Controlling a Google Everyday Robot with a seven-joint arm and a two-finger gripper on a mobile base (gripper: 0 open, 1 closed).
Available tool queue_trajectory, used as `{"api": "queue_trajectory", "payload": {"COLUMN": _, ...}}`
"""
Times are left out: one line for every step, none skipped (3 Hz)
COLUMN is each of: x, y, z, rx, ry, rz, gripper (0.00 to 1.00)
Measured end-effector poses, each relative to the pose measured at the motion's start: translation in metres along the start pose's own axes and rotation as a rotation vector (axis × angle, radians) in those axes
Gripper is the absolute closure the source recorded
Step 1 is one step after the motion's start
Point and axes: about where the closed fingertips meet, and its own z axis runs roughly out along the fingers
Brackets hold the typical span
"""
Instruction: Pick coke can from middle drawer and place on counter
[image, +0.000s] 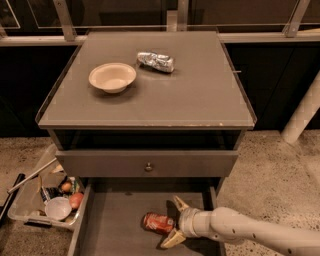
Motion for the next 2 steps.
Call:
{"api": "queue_trajectory", "payload": {"x": 0.0075, "y": 0.0042, "z": 0.0125, "rx": -0.006, "ry": -0.035, "rz": 0.019, "gripper": 0.0}}
{"api": "queue_trajectory", "payload": {"x": 0.0083, "y": 0.0054, "z": 0.014, "rx": -0.008, "ry": -0.036, "rz": 0.022, "gripper": 0.19}}
